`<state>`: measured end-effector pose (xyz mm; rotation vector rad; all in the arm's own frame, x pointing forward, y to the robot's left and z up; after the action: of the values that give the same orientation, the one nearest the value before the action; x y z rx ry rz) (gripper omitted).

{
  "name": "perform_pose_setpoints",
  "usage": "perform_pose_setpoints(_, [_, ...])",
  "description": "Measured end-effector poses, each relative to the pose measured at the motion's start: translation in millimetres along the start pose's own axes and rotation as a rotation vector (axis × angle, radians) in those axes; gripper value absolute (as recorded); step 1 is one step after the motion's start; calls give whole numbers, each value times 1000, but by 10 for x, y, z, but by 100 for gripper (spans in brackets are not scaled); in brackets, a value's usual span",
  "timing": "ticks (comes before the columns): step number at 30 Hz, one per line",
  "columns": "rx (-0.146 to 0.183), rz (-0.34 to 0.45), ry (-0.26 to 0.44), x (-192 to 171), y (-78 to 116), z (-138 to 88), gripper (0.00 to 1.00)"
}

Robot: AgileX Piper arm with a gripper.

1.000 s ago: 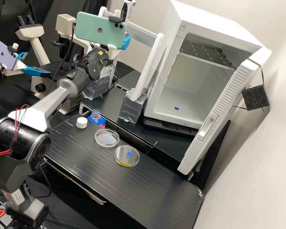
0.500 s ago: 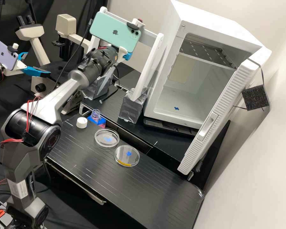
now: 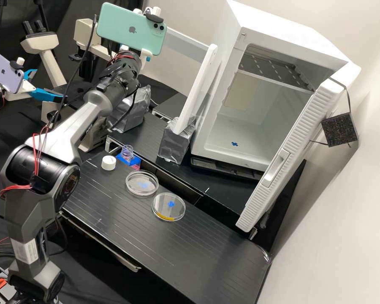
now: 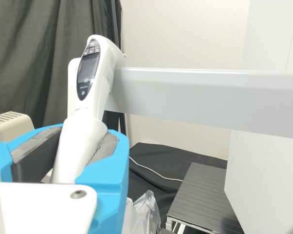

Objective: Use the pipette

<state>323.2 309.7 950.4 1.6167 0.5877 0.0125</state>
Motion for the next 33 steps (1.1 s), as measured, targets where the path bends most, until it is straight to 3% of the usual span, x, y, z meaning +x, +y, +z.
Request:
perform_pose_setpoints(7, [17, 41, -21, -60, 136, 82, 0])
perform_pose_setpoints(10, [50, 74, -25, -85, 215, 128, 0])
perform_pose_setpoints(16, [78, 104, -35, -117, 298, 193, 0])
perform_pose_setpoints(22, [115, 106, -46, -98, 263, 269, 0])
perform_pose_setpoints(33, [113, 90, -69, -22, 116, 353, 0])
